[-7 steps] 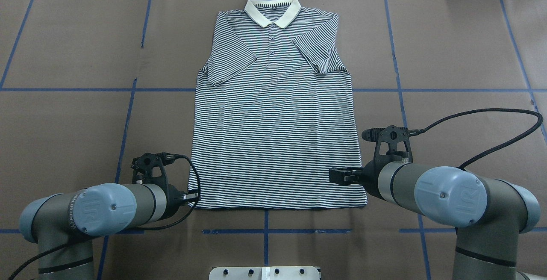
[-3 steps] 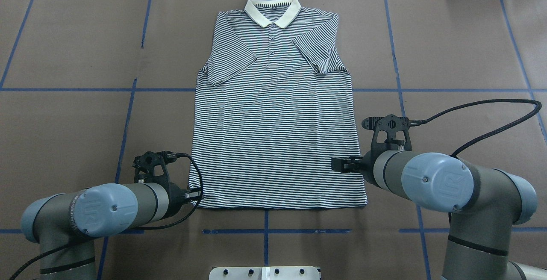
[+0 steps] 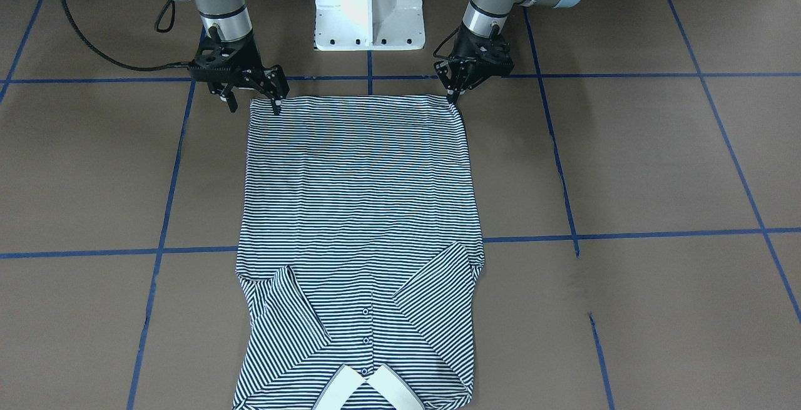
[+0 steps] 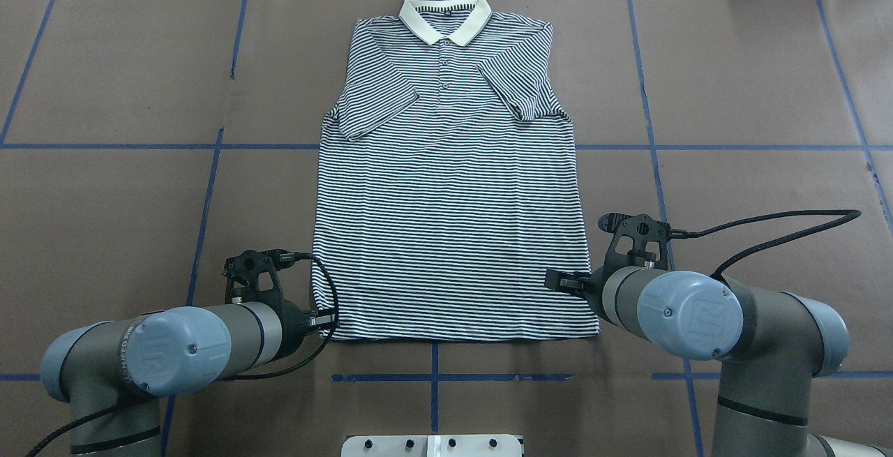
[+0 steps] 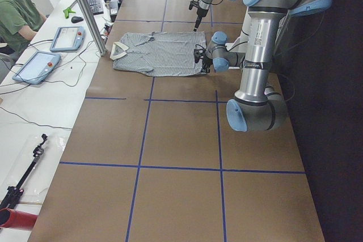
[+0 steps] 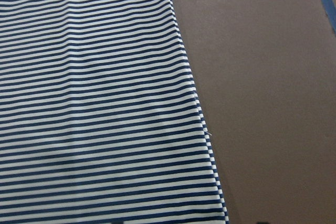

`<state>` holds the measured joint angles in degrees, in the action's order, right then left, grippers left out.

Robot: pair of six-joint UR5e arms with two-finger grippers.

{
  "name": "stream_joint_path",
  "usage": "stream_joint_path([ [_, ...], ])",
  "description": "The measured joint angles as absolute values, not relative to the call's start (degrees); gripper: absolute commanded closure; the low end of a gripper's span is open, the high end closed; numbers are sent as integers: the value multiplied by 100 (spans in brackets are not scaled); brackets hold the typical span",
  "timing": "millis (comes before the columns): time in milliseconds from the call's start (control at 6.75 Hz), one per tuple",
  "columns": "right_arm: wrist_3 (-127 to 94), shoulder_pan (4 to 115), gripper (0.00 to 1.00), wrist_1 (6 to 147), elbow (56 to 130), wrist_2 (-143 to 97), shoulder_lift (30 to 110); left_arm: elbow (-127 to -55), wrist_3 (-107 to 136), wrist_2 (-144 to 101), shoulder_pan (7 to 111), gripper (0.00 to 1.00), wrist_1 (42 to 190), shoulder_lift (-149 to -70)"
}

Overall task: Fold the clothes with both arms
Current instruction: 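Grasp the hem corners nearest the robot with both grippers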

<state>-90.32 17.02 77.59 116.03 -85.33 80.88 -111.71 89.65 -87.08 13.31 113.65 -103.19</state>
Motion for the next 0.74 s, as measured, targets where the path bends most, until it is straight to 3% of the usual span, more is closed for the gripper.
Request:
stream_joint_path([
  [740, -9245, 1370, 45, 7701, 11496, -8456, 8274, -11180, 8948, -8640, 1310, 100, 11364, -10331],
])
